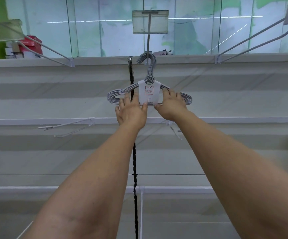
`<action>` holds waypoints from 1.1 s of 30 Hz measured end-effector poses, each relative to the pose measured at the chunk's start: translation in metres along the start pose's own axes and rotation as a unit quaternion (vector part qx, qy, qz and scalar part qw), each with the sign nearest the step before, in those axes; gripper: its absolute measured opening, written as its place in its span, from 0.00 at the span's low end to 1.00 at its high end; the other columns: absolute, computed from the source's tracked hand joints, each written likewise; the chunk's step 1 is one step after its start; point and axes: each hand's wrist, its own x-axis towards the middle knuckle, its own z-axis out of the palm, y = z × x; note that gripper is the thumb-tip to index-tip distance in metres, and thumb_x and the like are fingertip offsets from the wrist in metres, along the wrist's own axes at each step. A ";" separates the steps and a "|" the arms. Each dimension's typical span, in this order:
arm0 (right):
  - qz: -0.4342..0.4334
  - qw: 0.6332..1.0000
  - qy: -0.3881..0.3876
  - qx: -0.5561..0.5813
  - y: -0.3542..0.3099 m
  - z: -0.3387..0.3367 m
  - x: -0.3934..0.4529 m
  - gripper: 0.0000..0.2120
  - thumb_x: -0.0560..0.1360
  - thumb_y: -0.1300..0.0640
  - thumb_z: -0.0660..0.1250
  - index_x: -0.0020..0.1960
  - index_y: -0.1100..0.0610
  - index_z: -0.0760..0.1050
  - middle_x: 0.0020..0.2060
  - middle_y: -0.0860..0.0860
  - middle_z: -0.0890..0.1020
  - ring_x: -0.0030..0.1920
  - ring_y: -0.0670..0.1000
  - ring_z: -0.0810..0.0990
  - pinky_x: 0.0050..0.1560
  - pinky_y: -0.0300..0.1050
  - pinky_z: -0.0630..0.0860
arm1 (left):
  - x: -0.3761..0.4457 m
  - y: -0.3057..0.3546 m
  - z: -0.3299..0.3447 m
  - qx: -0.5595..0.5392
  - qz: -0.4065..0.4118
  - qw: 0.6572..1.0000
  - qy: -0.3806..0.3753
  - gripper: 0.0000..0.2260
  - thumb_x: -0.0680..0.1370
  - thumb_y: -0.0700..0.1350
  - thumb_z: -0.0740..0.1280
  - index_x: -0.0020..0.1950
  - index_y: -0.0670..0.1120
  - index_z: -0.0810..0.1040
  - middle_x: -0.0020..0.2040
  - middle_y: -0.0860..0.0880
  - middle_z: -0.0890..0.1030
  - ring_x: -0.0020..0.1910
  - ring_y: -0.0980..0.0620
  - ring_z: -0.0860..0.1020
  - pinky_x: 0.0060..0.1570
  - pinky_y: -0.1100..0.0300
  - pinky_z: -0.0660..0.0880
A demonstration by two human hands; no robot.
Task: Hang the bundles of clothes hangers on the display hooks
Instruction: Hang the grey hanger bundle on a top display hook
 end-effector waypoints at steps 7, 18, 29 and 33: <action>-0.025 0.999 -0.045 0.016 -0.024 0.004 -0.044 0.30 0.79 0.45 0.58 0.75 0.59 0.55 0.73 0.58 0.62 0.72 0.61 0.61 0.71 0.55 0.59 | -0.040 -0.014 -0.008 -0.001 -0.018 1.000 -0.022 0.25 0.82 0.56 0.51 0.78 0.51 0.53 0.78 0.45 0.53 0.76 0.44 0.52 0.74 0.47 0.51; 0.023 0.991 -0.124 0.040 -0.030 0.044 -0.145 0.26 0.81 0.49 0.56 0.75 0.59 0.57 0.73 0.57 0.62 0.71 0.59 0.62 0.68 0.52 0.62 | -0.138 -0.053 0.003 -0.037 -0.031 0.990 -0.134 0.25 0.82 0.55 0.52 0.77 0.49 0.55 0.77 0.44 0.56 0.74 0.43 0.58 0.71 0.47 0.57; 0.214 0.954 -0.203 0.046 0.030 0.105 -0.306 0.26 0.80 0.49 0.58 0.73 0.62 0.60 0.71 0.60 0.64 0.71 0.61 0.64 0.70 0.52 0.63 | -0.276 -0.068 0.043 -0.058 -0.008 0.962 -0.266 0.27 0.81 0.53 0.55 0.77 0.46 0.52 0.77 0.44 0.57 0.73 0.42 0.60 0.70 0.48 0.59; 0.293 0.931 -0.211 0.052 0.064 0.110 -0.364 0.26 0.80 0.49 0.59 0.73 0.62 0.61 0.71 0.61 0.64 0.70 0.61 0.65 0.70 0.53 0.64 | -0.324 -0.055 0.063 -0.055 0.005 0.947 -0.318 0.26 0.82 0.54 0.54 0.77 0.45 0.55 0.75 0.44 0.61 0.72 0.42 0.62 0.69 0.48 0.60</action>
